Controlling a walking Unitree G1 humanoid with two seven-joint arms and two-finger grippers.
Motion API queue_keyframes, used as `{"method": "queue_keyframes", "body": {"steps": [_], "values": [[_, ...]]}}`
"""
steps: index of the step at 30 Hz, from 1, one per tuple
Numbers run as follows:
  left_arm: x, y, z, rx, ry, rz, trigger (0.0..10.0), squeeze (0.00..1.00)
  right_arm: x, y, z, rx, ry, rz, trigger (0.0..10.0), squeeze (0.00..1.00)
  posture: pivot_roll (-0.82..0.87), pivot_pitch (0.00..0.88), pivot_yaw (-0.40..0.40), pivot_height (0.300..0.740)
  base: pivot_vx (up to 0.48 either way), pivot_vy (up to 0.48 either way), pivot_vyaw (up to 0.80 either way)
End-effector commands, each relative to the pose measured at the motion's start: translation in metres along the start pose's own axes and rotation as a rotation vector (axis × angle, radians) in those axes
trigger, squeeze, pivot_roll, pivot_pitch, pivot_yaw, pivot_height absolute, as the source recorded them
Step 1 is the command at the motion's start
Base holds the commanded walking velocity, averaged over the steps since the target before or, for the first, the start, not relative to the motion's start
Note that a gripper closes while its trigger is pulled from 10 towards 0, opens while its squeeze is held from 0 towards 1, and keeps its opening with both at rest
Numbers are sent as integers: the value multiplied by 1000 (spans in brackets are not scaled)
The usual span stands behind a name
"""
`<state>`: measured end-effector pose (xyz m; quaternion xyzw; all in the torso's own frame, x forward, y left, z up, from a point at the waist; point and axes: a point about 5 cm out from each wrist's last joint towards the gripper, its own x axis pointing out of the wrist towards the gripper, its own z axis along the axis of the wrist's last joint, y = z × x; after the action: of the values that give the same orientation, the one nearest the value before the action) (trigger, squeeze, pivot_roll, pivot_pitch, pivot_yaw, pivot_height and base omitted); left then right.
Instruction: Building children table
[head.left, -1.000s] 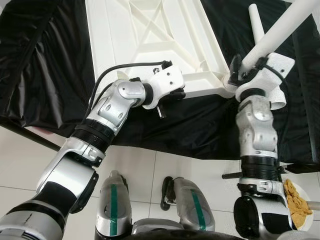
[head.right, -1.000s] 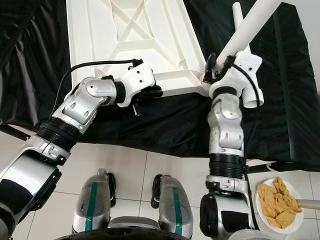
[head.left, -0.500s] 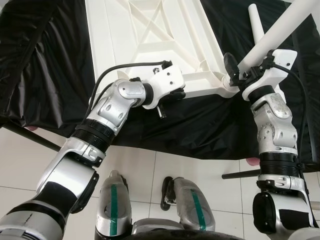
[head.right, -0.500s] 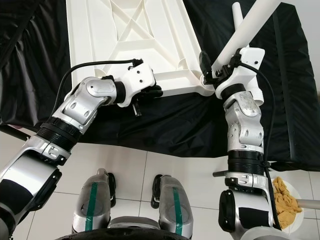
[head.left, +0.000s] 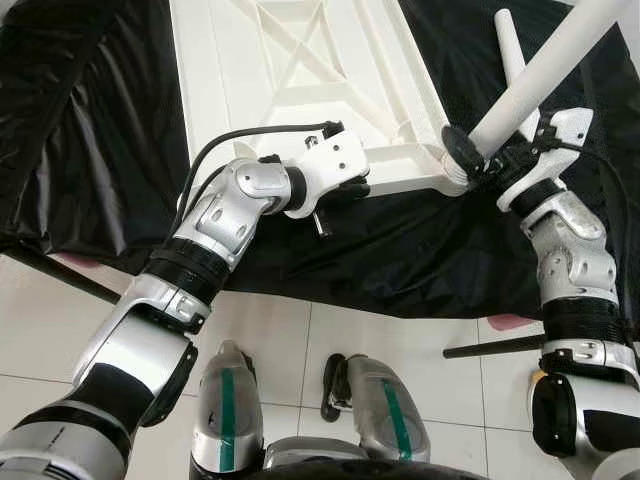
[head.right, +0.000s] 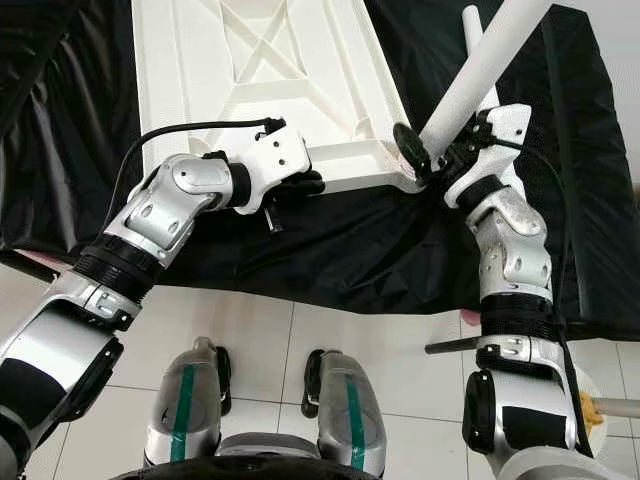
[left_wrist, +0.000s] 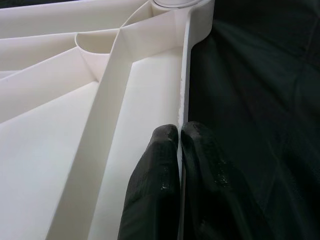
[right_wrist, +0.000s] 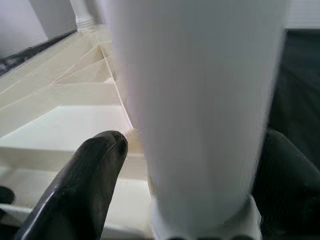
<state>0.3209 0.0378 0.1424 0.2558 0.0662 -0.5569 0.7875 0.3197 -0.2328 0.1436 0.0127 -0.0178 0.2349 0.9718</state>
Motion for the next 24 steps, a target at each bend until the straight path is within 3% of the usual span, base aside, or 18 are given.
{"method": "queue_keyframes", "body": {"steps": [1,9,10,12,13,14,15,22,23,24], "values": [[-2,-2,-11,-22,44,7,10000,0,-2,-4,0,-20,14,10,10000,0,81,21,-61,740,0,0,0],[-1,0,-9,-18,42,8,10000,0,0,-9,-2,-24,29,25,10000,0,80,28,-57,740,0,0,0],[-2,1,-9,-17,41,9,10000,0,2,-10,-2,-22,26,35,8863,0,80,28,-57,740,0,0,0],[-2,1,-9,-17,41,9,10000,0,2,-10,-2,-22,26,35,8863,0,80,28,-57,740,0,0,0],[-2,1,-9,-17,42,9,10000,0,3,-10,-3,-20,23,44,4353,0,80,31,-55,740,0,0,0],[-2,1,-9,-17,42,9,10000,0,3,-10,-3,-20,23,44,4353,0,80,31,-55,740,0,0,0],[-2,1,-8,-17,42,9,10000,0,4,-9,-3,-13,20,59,0,0,83,34,-56,740,0,0,0],[-2,2,-8,-17,42,10,10000,0,3,-8,-7,0,22,94,0,0,82,36,-56,740,0,0,0],[-2,2,-8,-16,43,10,10000,0,3,-9,-7,-2,26,88,2863,0,80,37,-57,740,0,0,0],[-2,2,-8,-16,43,10,10000,0,3,-9,-7,-2,26,88,2863,0,80,37,-57,740,0,0,0]]}}
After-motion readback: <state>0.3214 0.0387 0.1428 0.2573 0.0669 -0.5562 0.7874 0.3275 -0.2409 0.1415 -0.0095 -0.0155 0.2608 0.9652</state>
